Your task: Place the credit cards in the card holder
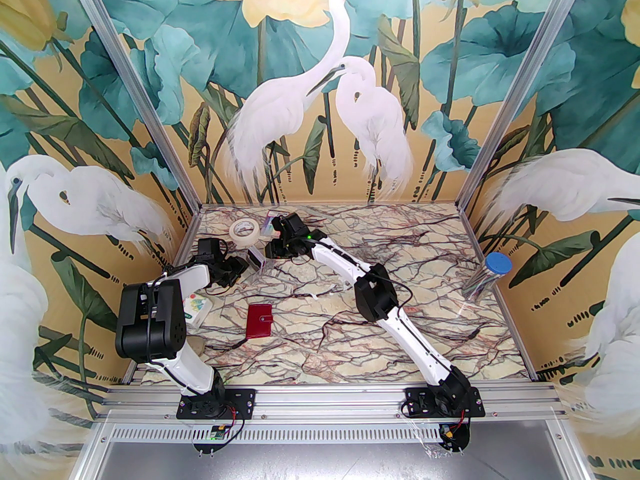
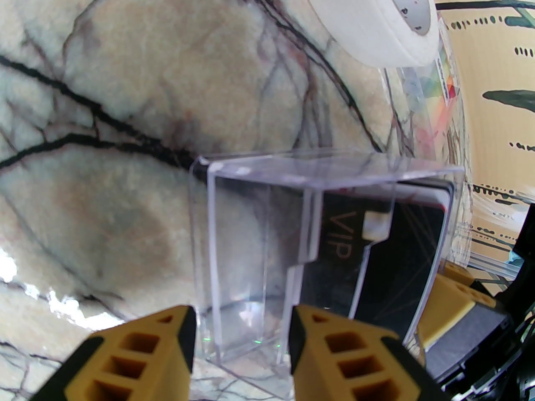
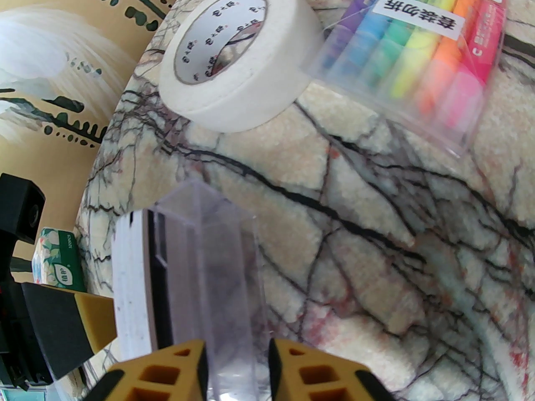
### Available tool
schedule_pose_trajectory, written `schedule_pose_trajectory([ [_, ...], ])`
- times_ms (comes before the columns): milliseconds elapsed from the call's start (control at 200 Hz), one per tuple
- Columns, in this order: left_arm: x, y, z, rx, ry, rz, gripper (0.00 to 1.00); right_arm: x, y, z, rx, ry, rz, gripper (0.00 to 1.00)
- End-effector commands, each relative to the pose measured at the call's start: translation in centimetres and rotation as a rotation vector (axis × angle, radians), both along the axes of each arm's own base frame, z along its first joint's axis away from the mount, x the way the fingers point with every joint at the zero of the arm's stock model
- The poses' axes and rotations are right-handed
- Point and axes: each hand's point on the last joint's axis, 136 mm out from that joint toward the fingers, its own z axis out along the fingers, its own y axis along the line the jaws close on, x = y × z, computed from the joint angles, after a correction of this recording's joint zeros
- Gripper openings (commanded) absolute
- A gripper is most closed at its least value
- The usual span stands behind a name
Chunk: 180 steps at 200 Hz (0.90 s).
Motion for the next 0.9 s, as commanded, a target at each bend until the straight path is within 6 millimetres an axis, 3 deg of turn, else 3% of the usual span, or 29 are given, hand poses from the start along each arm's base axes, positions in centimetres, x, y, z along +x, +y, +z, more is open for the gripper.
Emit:
schedule_pose_trajectory([
  [0,0.7,-0.1,0.4,-0.017,-0.019,-0.013,0.42,0.1,0.2,0.3,-0.017,-0.032,0.000,0.25],
  [295,0.1,-0.4,1.3,-0.027,-0.027,-0.021,0.43,-0.3,-0.1,2.7,-0.058,-0.088,0.000,0.00],
  [495,-1.4,-0.7,3.2,-0.028,-0.047,-0.034,0.44,-0.6,-1.8,5.6,-0.110,-0.147,-0.017,0.00],
  [610,-2.7,-1.1,5.0,-0.030,-0.079,-0.050,0.44,-1.2,-4.0,7.2,-0.181,-0.198,-0.031,0.00],
  [755,-4.7,-2.3,7.0,-0.072,-0.121,-0.075,0.45,-2.5,-8.2,8.6,-0.230,-0.230,-0.074,0.00],
  [895,-6.7,-3.7,8.3,-0.115,-0.155,-0.118,0.46,-3.9,-14.3,9.5,-0.228,-0.231,-0.171,0.00],
])
